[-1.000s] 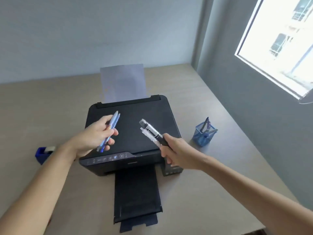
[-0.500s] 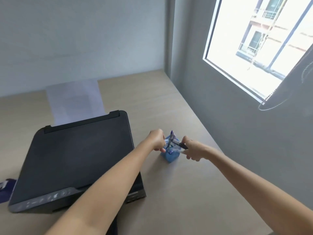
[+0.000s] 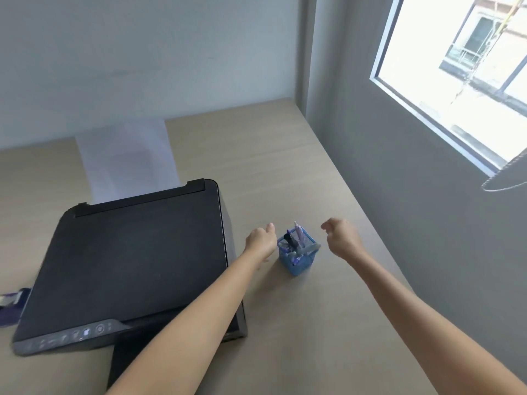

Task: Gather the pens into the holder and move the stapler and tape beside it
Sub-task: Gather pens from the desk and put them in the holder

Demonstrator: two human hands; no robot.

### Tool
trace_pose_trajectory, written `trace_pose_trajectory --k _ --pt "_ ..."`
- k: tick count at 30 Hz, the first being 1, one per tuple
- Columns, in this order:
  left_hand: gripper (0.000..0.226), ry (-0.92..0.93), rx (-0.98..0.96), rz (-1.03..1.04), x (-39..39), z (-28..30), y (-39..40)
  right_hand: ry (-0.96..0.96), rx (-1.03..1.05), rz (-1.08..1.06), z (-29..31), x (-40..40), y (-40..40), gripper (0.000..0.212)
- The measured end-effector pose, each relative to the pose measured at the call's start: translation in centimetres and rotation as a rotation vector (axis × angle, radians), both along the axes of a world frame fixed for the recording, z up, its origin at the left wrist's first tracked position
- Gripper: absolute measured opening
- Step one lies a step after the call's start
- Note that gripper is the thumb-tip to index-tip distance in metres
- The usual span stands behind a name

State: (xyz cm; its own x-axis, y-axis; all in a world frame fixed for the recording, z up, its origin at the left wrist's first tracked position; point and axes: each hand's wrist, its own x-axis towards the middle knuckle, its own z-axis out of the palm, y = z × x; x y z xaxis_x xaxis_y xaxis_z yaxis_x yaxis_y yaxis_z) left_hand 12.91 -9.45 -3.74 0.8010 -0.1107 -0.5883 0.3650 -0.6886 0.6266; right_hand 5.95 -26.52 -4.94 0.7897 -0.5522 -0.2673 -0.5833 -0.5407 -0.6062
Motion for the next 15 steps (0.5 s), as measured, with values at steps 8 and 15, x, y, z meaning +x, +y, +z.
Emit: trace_pose_trajectory --k 8,15 --pt "0.077 0.516 -0.59 0.398 -0.6 -0.1 -1.0 0.015 0.377 0.01 -3.0 1.2 1.4 0.016" --pt "0.078 0.417 -0.553 0.41 3.3 -0.6 -1.3 -0.048 0.357 -0.055 -2.7 4.9 2.8 0.013"
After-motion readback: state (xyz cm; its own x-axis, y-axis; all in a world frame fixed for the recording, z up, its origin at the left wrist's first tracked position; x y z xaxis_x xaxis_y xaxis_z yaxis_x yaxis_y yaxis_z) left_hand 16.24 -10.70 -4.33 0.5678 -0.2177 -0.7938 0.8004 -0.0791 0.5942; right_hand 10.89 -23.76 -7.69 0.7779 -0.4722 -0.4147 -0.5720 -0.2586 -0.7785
